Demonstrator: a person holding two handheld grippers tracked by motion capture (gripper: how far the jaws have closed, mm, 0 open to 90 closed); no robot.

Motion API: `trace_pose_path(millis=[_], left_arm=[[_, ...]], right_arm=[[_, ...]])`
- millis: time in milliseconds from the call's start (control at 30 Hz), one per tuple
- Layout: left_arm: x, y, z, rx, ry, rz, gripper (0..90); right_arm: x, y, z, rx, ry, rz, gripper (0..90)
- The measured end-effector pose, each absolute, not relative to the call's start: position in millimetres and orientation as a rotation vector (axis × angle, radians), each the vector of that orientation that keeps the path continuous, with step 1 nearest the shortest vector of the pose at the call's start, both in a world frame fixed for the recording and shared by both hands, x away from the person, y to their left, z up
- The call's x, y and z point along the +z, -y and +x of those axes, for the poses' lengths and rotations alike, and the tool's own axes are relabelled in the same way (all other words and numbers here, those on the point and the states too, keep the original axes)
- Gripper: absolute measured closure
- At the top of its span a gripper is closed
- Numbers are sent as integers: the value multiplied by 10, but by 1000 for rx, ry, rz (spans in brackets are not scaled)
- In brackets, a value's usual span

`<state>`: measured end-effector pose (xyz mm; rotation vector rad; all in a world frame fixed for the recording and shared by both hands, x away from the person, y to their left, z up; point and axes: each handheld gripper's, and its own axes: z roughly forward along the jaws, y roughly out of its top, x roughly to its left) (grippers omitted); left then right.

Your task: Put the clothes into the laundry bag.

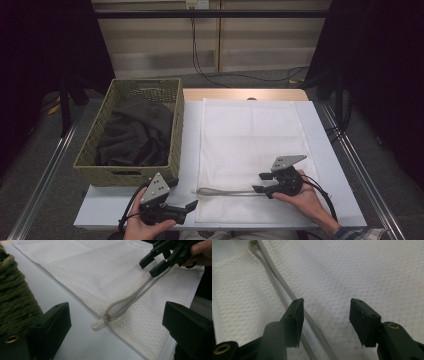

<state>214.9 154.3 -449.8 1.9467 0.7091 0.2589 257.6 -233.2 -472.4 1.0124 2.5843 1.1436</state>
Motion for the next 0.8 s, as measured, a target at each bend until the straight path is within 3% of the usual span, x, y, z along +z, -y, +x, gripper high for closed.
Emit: trace_pose_path(millis=[400, 800], left_arm=[[-4499, -1542, 2151, 254, -705, 1942, 82], [-4500, -1540, 2151, 254, -706, 1941, 82]], right_arm=[[-4795, 2285, 2555, 1105, -2614, 922, 394], [-4798, 2244, 2521, 1043, -2598, 868, 412]])
